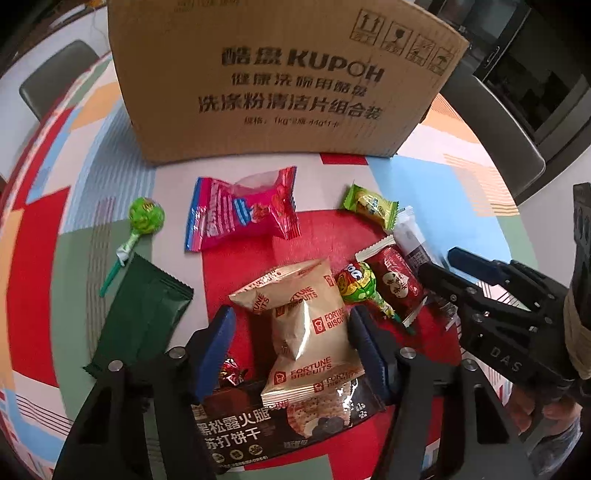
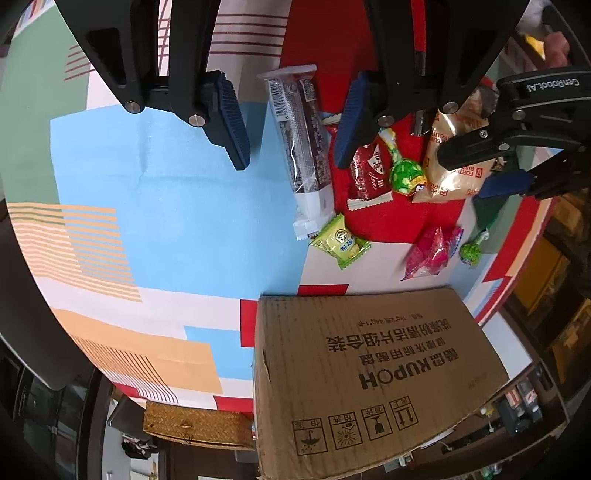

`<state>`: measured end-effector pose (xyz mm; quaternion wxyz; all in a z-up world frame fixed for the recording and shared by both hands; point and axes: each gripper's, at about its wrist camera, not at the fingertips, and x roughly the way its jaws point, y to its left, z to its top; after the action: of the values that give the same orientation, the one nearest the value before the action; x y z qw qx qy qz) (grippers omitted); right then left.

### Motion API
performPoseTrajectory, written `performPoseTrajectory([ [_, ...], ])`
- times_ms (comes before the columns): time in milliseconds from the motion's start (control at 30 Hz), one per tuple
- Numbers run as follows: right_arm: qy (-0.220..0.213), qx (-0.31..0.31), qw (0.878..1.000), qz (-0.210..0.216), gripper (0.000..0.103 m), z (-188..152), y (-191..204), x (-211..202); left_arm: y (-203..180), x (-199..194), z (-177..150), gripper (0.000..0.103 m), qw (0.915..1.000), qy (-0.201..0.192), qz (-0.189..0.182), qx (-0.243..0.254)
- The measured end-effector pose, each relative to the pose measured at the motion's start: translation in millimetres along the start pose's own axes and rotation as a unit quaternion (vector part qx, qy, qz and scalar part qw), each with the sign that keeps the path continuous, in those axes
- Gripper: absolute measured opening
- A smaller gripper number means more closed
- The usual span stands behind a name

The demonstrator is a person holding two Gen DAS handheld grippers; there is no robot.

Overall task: Organize snacks
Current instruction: 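Grasp the Fortune Biscuits bag with the left tool while the right tool grasps the clear wrapped stick, then carry both snacks over the box and open both tools to release them inside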

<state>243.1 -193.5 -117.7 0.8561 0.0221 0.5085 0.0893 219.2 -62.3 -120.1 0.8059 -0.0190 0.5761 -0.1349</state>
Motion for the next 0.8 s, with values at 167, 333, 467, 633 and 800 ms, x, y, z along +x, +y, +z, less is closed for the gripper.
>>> performPoseTrajectory([
  [167,0.013,-0.003,1.000,-0.002,0.041,0.6,2.5,7.3,2.4,4.1,2.7,0.052,0.9999,-0.001,-0.013,-0.003],
  [333,0.012,-0.008,1.000,-0.009,0.037,2.0,6.1,9.9,6.0,8.4,4.1,0.042,0.9997,-0.002,-0.024,-0.005],
  [467,0.009,-0.016,1.000,-0.022,0.025,3.9,9.1,11.5,7.4,6.6,3.2,0.039,0.9997,-0.009,-0.023,0.000],
  [633,0.008,-0.007,1.000,-0.023,0.020,6.0,7.0,9.9,5.1,-1.9,1.9,0.038,0.9993,-0.027,-0.023,0.010],
  [800,-0.006,-0.008,1.000,-0.027,0.020,6.4,10.7,-4.7,-0.2,-17.1,1.1,0.038,0.9983,-0.051,-0.022,0.017],
])
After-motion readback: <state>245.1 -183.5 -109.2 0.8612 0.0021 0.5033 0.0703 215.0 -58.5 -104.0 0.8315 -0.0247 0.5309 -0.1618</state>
